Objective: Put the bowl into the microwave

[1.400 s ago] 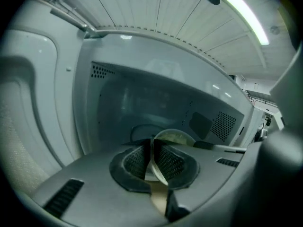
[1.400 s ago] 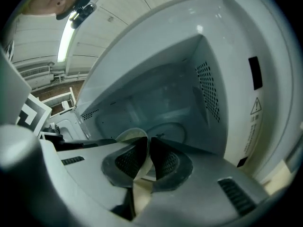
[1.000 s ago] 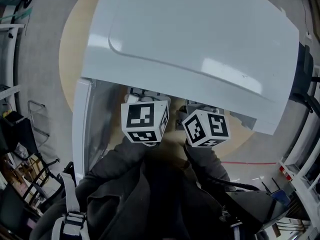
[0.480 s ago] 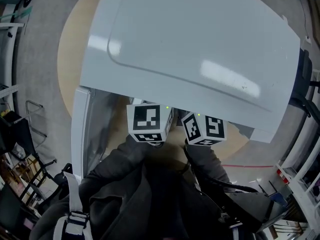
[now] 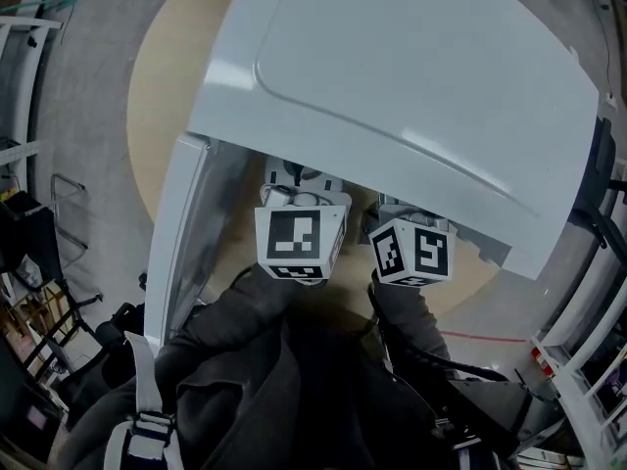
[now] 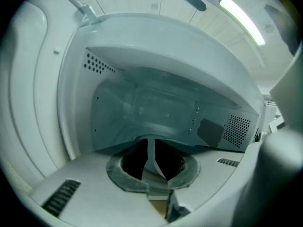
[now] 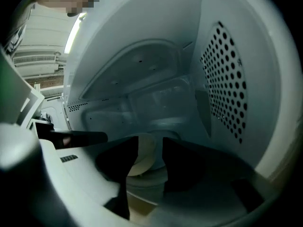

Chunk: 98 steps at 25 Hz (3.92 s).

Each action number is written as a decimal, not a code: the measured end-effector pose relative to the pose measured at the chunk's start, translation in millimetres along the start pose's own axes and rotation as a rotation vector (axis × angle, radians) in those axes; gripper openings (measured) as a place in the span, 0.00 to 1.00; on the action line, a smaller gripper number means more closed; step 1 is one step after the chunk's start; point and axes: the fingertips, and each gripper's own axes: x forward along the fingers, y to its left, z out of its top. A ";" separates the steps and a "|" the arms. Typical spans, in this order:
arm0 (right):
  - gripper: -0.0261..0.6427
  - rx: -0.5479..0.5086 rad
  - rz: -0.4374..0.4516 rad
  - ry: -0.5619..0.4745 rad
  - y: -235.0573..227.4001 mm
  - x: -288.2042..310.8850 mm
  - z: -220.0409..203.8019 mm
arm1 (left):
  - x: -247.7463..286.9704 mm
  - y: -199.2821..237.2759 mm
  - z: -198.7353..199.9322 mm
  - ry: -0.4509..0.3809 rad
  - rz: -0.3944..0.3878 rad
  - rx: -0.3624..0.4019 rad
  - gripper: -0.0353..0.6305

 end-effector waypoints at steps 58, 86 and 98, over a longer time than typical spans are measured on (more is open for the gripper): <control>0.06 -0.005 0.324 -0.006 90.8 -177.0 0.8 | -166.9 -97.9 1.6 -0.065 -0.162 0.053 0.07; 0.05 -0.128 0.138 -0.347 180.0 -339.3 52.6 | -352.0 -130.2 49.5 -0.283 -0.388 0.225 0.07; 0.05 -0.130 0.104 -0.360 182.9 -349.2 51.7 | -361.9 -131.2 47.5 -0.280 -0.412 0.228 0.07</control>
